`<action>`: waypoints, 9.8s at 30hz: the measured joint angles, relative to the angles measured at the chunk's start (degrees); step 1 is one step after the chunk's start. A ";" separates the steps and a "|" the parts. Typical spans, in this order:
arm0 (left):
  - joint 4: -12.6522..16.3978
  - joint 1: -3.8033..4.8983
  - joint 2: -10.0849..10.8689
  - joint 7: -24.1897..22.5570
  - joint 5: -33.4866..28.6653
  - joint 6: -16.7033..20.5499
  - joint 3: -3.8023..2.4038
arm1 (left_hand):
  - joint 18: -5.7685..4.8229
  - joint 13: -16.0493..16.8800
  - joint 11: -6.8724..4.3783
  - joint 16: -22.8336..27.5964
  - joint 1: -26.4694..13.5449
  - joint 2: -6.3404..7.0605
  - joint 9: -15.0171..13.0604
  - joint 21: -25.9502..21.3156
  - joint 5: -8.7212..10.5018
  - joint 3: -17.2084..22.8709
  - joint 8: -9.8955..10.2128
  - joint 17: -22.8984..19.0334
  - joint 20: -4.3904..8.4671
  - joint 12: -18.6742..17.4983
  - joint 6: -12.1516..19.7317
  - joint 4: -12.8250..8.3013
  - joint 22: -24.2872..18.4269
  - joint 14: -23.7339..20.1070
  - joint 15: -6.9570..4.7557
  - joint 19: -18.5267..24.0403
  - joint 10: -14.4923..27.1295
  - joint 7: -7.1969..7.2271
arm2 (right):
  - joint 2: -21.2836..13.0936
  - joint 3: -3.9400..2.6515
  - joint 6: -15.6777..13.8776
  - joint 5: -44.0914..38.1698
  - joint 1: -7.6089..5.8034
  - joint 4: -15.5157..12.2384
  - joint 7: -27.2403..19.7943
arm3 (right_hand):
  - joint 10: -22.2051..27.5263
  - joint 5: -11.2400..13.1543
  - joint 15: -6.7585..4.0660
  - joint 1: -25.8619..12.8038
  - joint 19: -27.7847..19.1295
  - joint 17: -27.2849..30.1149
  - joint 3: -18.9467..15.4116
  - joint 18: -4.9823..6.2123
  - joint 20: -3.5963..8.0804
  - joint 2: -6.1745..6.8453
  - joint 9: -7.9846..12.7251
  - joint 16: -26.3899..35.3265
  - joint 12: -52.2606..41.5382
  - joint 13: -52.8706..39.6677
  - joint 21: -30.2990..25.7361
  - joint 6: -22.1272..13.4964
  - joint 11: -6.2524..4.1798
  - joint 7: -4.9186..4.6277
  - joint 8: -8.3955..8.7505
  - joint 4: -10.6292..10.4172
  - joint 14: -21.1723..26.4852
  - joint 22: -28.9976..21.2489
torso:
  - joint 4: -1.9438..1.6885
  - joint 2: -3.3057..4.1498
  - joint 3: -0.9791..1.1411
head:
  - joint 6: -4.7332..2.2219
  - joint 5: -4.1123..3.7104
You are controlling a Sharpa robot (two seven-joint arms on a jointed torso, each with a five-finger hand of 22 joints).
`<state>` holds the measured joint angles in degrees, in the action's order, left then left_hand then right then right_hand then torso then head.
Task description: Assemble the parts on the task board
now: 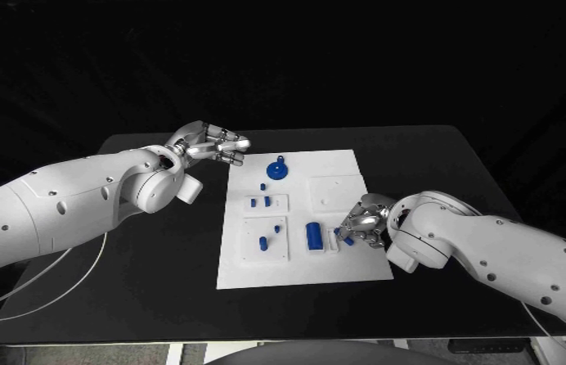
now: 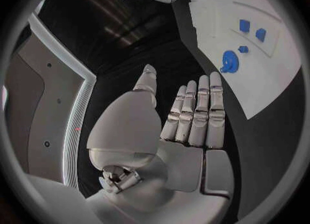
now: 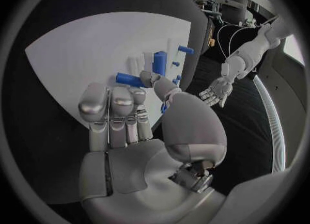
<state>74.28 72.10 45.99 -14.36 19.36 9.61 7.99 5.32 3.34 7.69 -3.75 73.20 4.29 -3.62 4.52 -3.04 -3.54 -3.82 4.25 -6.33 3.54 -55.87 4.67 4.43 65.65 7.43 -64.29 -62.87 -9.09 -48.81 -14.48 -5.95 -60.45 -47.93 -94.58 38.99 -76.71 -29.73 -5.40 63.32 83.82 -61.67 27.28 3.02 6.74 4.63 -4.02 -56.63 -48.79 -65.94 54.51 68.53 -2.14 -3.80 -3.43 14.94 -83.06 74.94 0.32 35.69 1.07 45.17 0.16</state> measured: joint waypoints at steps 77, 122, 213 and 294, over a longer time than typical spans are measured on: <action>-0.06 0.00 -0.09 1.17 1.03 -1.02 0.02 | 0.00 0.00 0.20 0.00 0.00 0.00 0.00 0.00 0.00 -0.17 0.00 -0.04 -0.21 0.00 0.00 0.17 -0.02 -0.17 0.17 0.20 -0.20 0.00 | 2.21 0.82 3.88 -9.67 -0.22 0.46 0.99 | -0.71 18.37 -0.22 2.95 0.00 -0.43 -10.72 0.00 0.00 1.46 -0.08 -0.22 0.00 1.10 -1.14 2.34 -0.30 1.74 -0.43 -16.03 -0.25 -0.03 | 0.02 0.01 0.02 | 0.35 0.57; -0.06 0.00 -0.09 1.42 1.29 -1.06 0.03 | 0.01 0.00 0.20 0.00 -0.16 -0.16 0.00 0.00 0.00 -0.34 0.00 -0.03 -0.21 0.00 -0.21 0.34 -0.06 -0.57 0.16 0.21 -0.20 0.21 | 2.57 0.94 6.41 -15.30 -0.17 -0.19 0.68 | -1.54 17.79 0.22 -1.38 0.00 -2.53 -9.89 0.01 0.00 0.75 0.29 -2.49 -0.60 0.96 0.99 4.63 -0.72 2.40 -0.39 -15.68 -0.62 0.01 | 0.01 0.01 0.02 | 0.41 0.73; -0.22 0.00 0.01 2.21 2.29 -1.11 0.06 | 0.00 0.00 0.20 0.00 -0.22 -0.22 0.00 0.00 0.00 -0.34 0.00 -0.02 -0.41 0.00 -0.20 0.34 -0.04 -0.56 0.15 0.41 -0.20 0.20 | -1.77 -0.23 11.15 -12.91 0.10 -3.35 -7.64 | -2.84 15.52 0.22 1.39 0.21 -3.36 -28.59 -0.87 -0.21 -0.57 0.13 -3.54 -0.83 -0.15 1.83 5.22 -0.40 1.97 -0.23 -18.35 -0.62 -0.03 | 0.05 0.01 0.05 | 0.13 0.65; -0.42 0.00 -0.02 2.78 2.49 -1.62 1.49 | 0.00 0.00 0.20 0.00 -0.49 -1.24 0.00 0.00 0.00 -0.78 0.00 -0.02 -0.62 0.00 -0.20 -0.11 -0.12 -1.07 0.25 0.62 -0.20 0.20 | 4.01 -0.74 18.02 -10.42 0.56 4.72 -4.44 | -2.43 19.45 0.22 -4.48 0.21 -2.74 -7.67 -0.86 -0.20 -3.87 -10.34 -3.33 -1.06 0.68 0.42 4.90 -0.41 2.47 -0.73 -7.37 -0.62 -0.01 | -0.03 0.01 0.03 | 0.66 0.64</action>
<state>73.85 72.10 45.97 -11.58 21.85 7.99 9.48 5.33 3.34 7.89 -3.75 72.72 3.05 -3.62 4.52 -3.04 -4.32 -3.82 4.23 -6.95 3.54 -56.07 4.57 4.31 64.58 7.68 -63.67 -63.06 -8.89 -44.80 -15.21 12.07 -70.87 -47.38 -89.85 34.55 -79.13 -10.28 -5.18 58.84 84.03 -64.42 19.61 2.16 6.54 0.75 -14.36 -59.96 -49.85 -65.26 54.92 73.43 -2.55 -1.34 -4.16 7.58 -83.68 74.93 0.29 35.71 1.10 45.83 0.81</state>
